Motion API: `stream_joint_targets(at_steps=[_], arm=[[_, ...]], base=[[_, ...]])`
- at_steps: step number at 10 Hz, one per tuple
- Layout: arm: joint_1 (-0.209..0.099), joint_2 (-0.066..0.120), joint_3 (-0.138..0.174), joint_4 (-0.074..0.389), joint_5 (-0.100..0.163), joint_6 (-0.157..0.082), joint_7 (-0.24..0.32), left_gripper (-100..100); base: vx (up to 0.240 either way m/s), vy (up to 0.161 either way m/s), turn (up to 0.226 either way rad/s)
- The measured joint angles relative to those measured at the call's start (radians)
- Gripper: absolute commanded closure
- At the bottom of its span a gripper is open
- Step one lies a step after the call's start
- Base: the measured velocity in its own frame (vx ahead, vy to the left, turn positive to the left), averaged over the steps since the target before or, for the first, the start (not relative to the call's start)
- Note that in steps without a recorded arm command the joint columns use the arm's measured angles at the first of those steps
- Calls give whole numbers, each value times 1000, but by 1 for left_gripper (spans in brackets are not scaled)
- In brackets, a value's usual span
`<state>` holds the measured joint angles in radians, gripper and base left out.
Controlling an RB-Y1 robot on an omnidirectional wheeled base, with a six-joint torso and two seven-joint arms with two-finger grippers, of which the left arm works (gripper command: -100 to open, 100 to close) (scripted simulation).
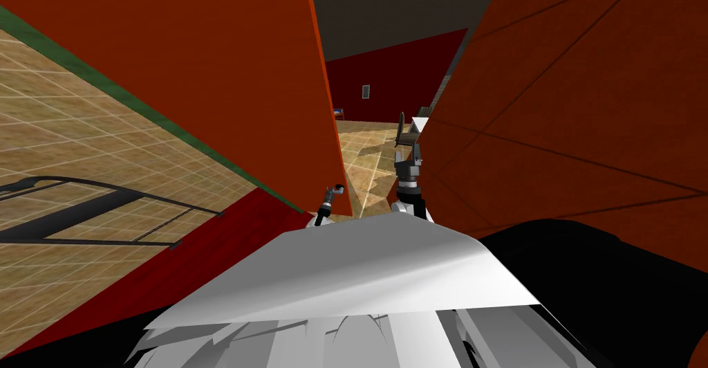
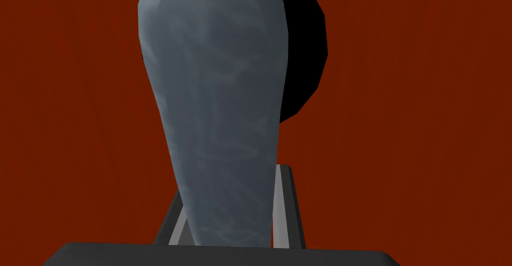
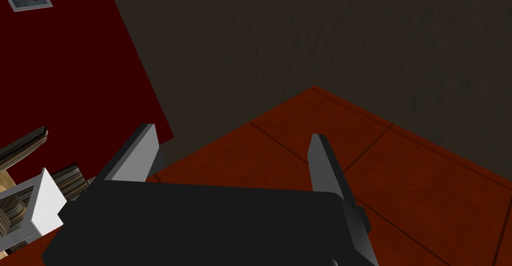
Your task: Push the door open
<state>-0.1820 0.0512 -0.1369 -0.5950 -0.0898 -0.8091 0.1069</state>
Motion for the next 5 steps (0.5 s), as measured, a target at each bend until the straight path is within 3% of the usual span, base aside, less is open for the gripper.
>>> stream_joint_targets(at_steps=[2,3,4,5], arm=[[-16,-3,35,32,18,-14,-18,100],[-12,-4,39,21,21,-11,-22,100],[0,-4,38,-8,20,3,-22,100],[-3,-9,48,-3,26,5,-26,100]], base=[[131,-95,41],[36,-4,-20],[73,-94,53],[130,-155,88]])
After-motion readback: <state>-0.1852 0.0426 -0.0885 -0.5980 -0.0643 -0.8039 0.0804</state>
